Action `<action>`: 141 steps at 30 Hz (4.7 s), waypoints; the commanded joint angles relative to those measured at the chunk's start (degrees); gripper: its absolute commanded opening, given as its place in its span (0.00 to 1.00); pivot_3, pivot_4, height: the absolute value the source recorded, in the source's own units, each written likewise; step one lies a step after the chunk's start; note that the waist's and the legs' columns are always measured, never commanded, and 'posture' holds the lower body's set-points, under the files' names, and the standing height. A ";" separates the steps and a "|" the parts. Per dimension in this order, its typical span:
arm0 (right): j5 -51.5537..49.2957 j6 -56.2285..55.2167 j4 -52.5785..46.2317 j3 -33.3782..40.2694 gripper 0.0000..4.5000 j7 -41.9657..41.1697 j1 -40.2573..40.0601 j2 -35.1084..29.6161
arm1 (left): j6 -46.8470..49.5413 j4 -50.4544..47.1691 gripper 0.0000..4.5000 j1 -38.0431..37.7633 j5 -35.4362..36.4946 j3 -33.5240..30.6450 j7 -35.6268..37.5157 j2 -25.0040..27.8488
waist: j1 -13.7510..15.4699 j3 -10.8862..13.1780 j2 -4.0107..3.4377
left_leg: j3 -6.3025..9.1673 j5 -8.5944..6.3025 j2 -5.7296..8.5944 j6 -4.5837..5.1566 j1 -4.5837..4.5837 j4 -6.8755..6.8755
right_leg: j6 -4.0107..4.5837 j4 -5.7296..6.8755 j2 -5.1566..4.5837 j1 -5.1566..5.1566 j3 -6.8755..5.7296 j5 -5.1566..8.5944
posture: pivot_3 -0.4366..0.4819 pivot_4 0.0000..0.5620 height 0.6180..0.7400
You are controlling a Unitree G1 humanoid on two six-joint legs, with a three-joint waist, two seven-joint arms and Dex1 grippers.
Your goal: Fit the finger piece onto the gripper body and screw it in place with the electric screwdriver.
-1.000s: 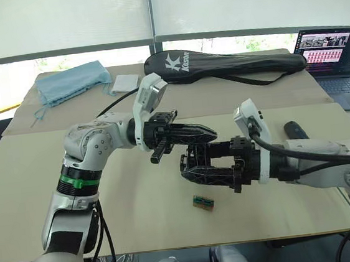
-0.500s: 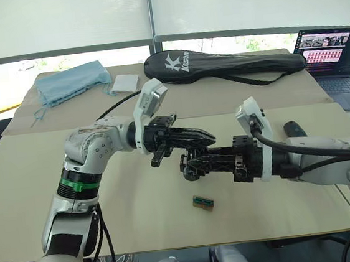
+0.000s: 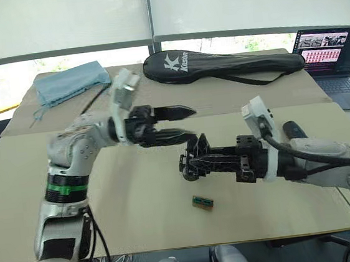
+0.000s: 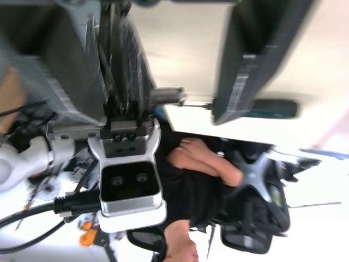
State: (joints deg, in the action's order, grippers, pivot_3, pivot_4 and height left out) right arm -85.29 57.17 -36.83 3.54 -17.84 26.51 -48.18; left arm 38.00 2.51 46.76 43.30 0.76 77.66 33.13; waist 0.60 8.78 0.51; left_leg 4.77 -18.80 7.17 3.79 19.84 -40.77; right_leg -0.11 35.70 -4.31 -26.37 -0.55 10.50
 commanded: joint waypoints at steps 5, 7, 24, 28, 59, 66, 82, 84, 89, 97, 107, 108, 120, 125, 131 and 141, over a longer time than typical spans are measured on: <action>16.54 -10.94 -1.88 4.11 0.09 -20.31 -8.09 -2.31 | -26.51 13.82 1.00 -5.60 -16.01 0.22 8.04 6.35 | 0.27 0.00 0.00 | 0.00 -0.02 0.01 0.03 0.01 -0.01 | -0.01 -0.05 -0.01 0.02 -0.03 0.00 | 0.48 0.27 1.00; 22.32 -14.92 -1.51 2.90 0.09 -26.66 -10.49 -2.94 | -33.19 17.66 1.00 -7.57 -19.29 0.21 7.18 5.54 | 0.36 0.00 0.00 | 0.00 -0.04 0.02 0.07 0.01 -0.02 | -0.03 -0.08 -0.02 0.02 -0.04 -0.01 | 0.48 0.27 1.00; 47.57 -34.69 9.06 -4.00 0.09 -38.36 -9.67 6.54 | -53.74 37.64 1.00 -8.92 -33.76 8.12 0.93 -9.72 | 0.42 0.01 0.03 | 0.00 -0.09 0.02 0.15 0.10 -0.13 | -0.14 -0.21 -0.02 0.06 -0.06 -0.09 | 0.48 0.27 1.00; 49.42 -36.83 9.33 -4.44 0.09 -40.18 -11.58 7.09 | -56.03 41.30 1.00 -6.52 -35.54 9.21 0.18 -12.77 | 0.55 0.01 0.03 | 0.00 -0.09 0.02 0.15 0.10 -0.14 | -0.14 -0.21 -0.03 0.06 -0.08 -0.09 | 0.48 0.27 1.00; 50.31 -38.18 6.25 -2.75 0.09 -39.69 -18.76 8.28 | -57.11 49.78 0.81 -1.86 -38.78 11.09 0.56 -18.94 | 0.17 0.01 0.04 | 0.00 -0.09 0.03 0.15 0.09 -0.26 | -0.14 -0.01 -0.02 0.05 -0.03 -0.09 | 0.48 0.27 1.00; 50.41 -38.13 6.72 -3.67 0.09 -39.79 -17.34 8.79 | -56.10 49.37 0.51 -2.42 -38.80 11.06 0.44 -19.44 | 0.18 0.01 0.03 | 0.00 -0.09 0.03 0.15 0.09 -0.27 | -0.14 0.00 -0.02 0.05 -0.03 -0.09 | 0.48 0.27 1.00; 60.05 -41.71 19.69 -12.64 0.09 -39.29 -4.51 18.49 | -56.31 48.92 0.51 -3.03 -40.30 12.06 -0.50 -19.40 | 0.13 -0.02 0.03 | 0.00 -0.09 0.06 0.16 0.07 -0.42 | -0.14 0.10 -0.02 0.06 -0.03 -0.09 | 0.48 0.27 1.00; 60.87 -42.16 21.56 -13.02 0.09 -39.66 -4.05 19.03 | -56.19 48.69 0.51 -3.31 -40.36 12.18 -0.44 -19.30 | 0.11 -0.02 0.02 | 0.00 -0.09 0.06 0.16 0.06 -0.43 | -0.14 0.11 -0.02 0.06 -0.03 -0.09 | 0.48 0.27 1.00; 61.52 -42.66 23.64 -13.43 0.09 -40.80 -3.23 19.83 | -55.83 48.36 0.51 -3.65 -40.43 12.38 -0.44 -19.08 | 0.13 -0.02 0.02 | 0.00 -0.09 0.06 0.16 0.07 -0.43 | -0.14 0.12 -0.02 0.05 -0.03 -0.09 | 0.48 0.27 1.00; 62.04 -42.25 25.09 -14.05 0.09 -42.43 -2.82 20.12 | -55.24 47.43 0.51 -4.31 -40.47 12.54 -0.45 -18.56 | 0.08 -0.02 0.02 | 0.00 -0.09 0.06 0.16 0.07 -0.43 | -0.14 0.12 -0.02 0.05 -0.03 -0.09 | 0.48 0.27 1.00; 63.88 -42.23 27.64 -14.67 0.09 -42.14 -2.01 21.58 | -54.31 46.06 0.51 -5.17 -40.52 12.78 -0.47 -18.19 | 0.02 -0.02 0.01 | 0.00 -0.09 0.05 0.16 0.06 -0.43 | -0.14 0.13 -0.01 0.05 -0.03 -0.09 | 0.48 0.27 1.00; 64.15 -42.22 27.92 -14.89 0.09 -42.21 -2.02 21.57 | -54.23 45.99 0.51 -5.20 -40.55 12.83 -0.47 -18.17 | 0.02 -0.02 0.01 | 0.00 -0.09 0.05 0.16 0.06 -0.43 | -0.14 0.13 -0.01 0.04 -0.03 -0.09 | 0.48 0.27 1.00; 63.68 -39.37 28.08 -15.23 0.09 -43.79 -2.19 20.70 | -53.74 45.75 0.51 -5.13 -40.66 12.89 -0.97 -18.04 | -0.01 -0.03 0.00 | 0.00 -0.09 0.05 0.16 0.06 -0.43 | -0.14 0.13 -0.01 0.05 -0.03 -0.09 | 0.48 0.27 1.00; 63.38 -37.59 27.39 -15.75 0.09 -44.29 -2.69 20.26 | -53.82 45.88 0.51 -5.07 -40.61 12.81 -1.24 -18.20 | 0.03 -0.05 0.00 | 0.00 -0.09 0.05 0.16 0.06 -0.43 | -0.14 0.14 -0.01 0.05 -0.02 -0.09 | 0.48 0.27 1.00; 63.73 -35.91 27.54 -15.50 0.09 -43.21 -2.50 20.07 | -53.95 46.03 0.51 -5.03 -40.61 12.79 -1.42 -18.21 | 0.04 -0.08 0.00 | 0.00 -0.09 0.05 0.15 0.05 -0.43 | -0.14 0.13 -0.02 0.05 -0.02 -0.09 | 0.48 0.27 1.00; 64.88 -34.86 29.03 -15.40 0.09 -41.52 -1.67 20.04 | -54.11 46.17 0.51 -5.00 -40.57 12.84 -1.40 -18.34 | 0.04 -0.12 0.00 | 0.00 -0.09 0.05 0.16 0.04 -0.44 | -0.14 0.14 -0.02 0.07 -0.02 -0.09 | 0.48 0.27 1.00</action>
State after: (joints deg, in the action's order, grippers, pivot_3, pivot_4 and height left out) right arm -21.59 20.62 -8.73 -11.26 -59.89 24.54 -27.52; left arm -16.28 48.23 42.48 4.03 12.54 75.93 14.71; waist 0.64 8.66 0.51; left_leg 4.77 -18.89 7.22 3.95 19.88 -41.21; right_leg -0.25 35.84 -4.32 -26.30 -0.57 10.41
